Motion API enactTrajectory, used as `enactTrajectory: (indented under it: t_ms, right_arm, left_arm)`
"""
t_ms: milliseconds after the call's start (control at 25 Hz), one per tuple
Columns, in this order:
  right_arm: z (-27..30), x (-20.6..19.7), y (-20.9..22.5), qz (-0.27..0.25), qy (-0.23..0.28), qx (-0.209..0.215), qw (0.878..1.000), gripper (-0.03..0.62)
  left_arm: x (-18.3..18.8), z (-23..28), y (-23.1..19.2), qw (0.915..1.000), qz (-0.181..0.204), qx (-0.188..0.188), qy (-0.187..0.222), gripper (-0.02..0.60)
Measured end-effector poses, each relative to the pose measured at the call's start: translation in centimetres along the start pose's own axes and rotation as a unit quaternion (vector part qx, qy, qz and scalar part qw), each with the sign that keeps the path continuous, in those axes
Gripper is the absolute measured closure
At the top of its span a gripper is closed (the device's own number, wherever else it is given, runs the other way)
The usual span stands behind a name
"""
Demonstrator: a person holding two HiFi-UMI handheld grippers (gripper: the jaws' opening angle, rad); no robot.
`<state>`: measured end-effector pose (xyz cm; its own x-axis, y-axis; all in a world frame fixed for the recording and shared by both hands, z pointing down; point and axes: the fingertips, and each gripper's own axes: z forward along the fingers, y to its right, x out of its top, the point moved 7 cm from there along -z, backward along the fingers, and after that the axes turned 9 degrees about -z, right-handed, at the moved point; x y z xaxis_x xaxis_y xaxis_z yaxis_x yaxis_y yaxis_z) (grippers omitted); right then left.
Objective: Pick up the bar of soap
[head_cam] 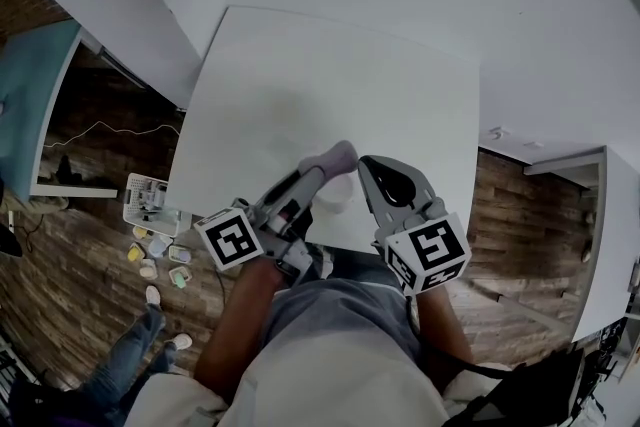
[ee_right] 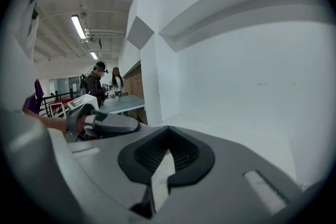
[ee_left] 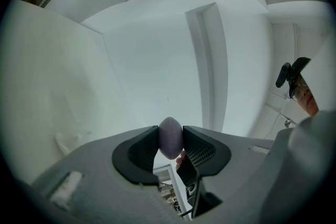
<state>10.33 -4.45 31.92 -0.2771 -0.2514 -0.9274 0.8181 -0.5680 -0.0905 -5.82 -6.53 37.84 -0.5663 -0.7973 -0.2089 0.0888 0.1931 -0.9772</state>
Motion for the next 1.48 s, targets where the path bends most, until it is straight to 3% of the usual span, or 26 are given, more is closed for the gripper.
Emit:
enactTrajectory:
  t_ms: [1240,1480]
  right_arm:
    - [-1.4,-0.3,0.2,0.009,0.002,-0.016,1.0,0.592]
    - [-1.3,-0.2,0.0,0.008,0.005,-0.013,1.0,0.592]
  left_arm:
    - [-1.2,0.5,0.6,0.9999,-0.008,0.001,-0.006,0.436]
    - [-1.0,0.3,0.4,0.9999,0.005,0.004,-0.008,0.436]
